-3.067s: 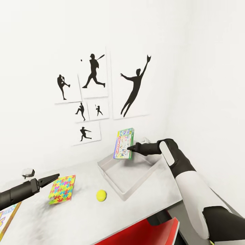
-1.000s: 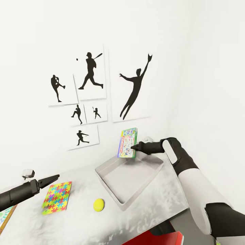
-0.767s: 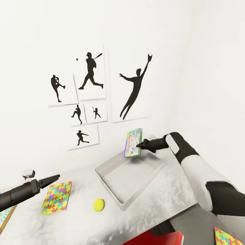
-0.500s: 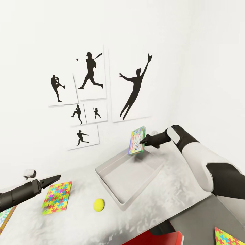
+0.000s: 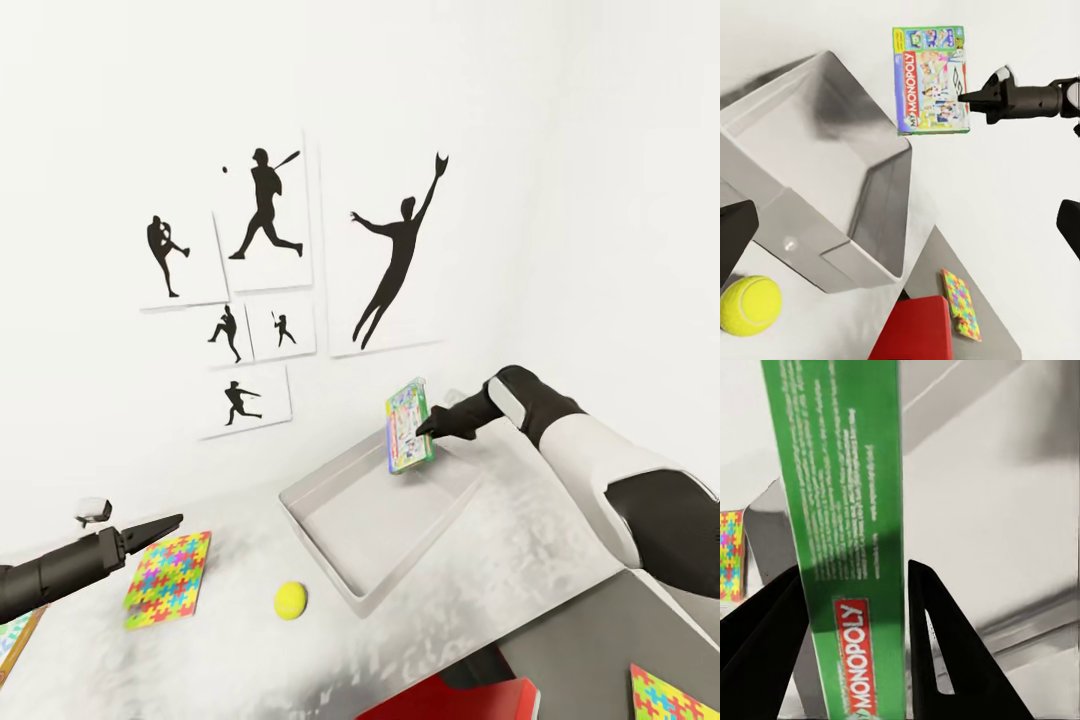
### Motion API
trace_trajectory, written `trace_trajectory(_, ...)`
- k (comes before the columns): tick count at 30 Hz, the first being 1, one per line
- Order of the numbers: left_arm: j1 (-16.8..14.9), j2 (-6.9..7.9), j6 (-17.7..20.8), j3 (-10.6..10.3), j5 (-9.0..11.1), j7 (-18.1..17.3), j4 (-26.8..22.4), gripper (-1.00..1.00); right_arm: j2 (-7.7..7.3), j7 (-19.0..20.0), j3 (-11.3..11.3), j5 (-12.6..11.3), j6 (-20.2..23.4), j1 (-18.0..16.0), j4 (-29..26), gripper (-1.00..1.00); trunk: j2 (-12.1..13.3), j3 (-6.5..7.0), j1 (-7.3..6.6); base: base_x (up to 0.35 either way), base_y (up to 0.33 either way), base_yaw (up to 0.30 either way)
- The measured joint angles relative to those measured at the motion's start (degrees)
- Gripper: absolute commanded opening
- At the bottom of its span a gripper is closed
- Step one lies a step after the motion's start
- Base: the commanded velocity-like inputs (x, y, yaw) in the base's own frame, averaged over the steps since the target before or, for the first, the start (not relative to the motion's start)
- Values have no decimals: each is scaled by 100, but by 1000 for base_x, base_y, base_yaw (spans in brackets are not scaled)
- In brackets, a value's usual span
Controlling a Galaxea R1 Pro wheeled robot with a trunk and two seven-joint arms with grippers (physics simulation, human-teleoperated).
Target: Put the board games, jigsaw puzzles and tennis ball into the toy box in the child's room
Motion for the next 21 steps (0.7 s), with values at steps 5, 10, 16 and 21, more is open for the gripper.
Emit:
trace_trajectory(5,-6,-12,-3,-405,209,-12,-17,100,-1,245,343,-10,1,-1,-3,-100,0,-46,0,0,0,0)
trace_trajectory(10,-46,31,-3,-737,851,-26,-10,100,-7,346,397,-5,0,-1,-3,-100,0,-92,0,0,0,0)
trace_trajectory(16,-307,53,-3,-822,1145,-27,-24,100,33,371,406,-13,1,-9,-8,-100,0,-149,0,0,0,0)
trace_trajectory(21,-488,55,-3,-832,1216,-27,-23,100,64,373,412,0,1,-24,-11,-100,-1,-196,0,0,0,0)
